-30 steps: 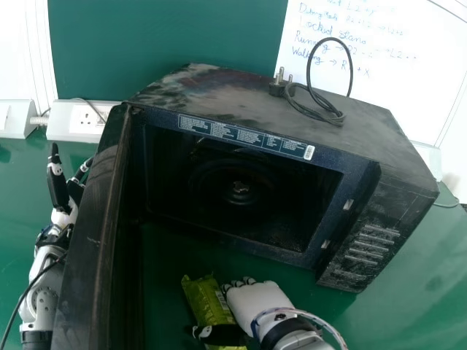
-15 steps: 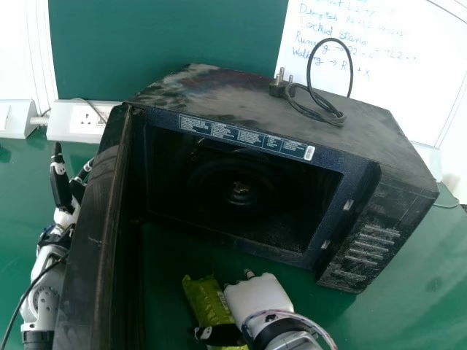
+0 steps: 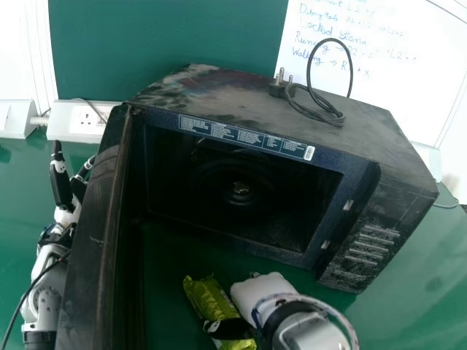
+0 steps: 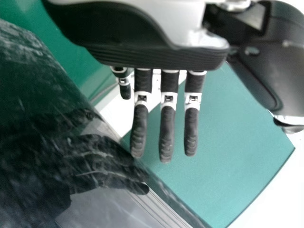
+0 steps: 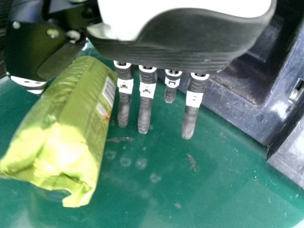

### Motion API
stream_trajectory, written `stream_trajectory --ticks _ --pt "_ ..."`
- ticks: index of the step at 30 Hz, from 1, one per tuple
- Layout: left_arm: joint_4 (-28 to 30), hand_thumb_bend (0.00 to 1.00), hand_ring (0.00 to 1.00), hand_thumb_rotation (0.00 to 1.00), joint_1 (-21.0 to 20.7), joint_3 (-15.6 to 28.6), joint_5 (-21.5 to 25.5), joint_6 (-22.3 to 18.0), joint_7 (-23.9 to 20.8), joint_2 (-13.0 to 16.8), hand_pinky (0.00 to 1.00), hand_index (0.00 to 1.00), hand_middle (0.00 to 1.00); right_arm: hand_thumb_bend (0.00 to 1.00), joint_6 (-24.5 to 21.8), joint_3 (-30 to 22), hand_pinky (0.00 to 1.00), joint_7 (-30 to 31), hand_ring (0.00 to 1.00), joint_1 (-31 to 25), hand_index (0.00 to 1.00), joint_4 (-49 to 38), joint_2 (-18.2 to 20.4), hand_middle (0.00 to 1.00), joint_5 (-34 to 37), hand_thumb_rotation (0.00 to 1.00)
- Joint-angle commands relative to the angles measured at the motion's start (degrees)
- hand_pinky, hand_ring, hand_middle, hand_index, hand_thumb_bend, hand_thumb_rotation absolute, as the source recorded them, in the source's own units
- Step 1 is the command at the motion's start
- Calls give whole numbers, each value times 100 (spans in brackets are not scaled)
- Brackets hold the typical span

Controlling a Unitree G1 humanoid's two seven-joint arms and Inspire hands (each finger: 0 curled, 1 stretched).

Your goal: Put biscuit inside oven

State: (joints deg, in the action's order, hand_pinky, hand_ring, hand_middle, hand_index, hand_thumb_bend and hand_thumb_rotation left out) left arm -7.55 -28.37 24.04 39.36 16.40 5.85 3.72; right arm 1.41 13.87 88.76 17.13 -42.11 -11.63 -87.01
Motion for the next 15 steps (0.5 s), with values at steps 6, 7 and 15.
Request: stream_trajectory --ticks 6,7,15 --pt "101 52 32 8 -14 -37 10 13 -79 -35 24 49 42 77 -355 90 38 196 46 -227 68 169 222 51 116 41" --pt "118 52 32 8 -14 -35 17 27 -104 -42 24 49 42 78 -383 107 37 108 44 -260 68 154 253 49 128 38" --pt "145 52 32 9 10 -62 -13 8 -84 -35 25 49 43 63 -345 346 39 -1021 44 -720 64 -47 353 49 -26 3"
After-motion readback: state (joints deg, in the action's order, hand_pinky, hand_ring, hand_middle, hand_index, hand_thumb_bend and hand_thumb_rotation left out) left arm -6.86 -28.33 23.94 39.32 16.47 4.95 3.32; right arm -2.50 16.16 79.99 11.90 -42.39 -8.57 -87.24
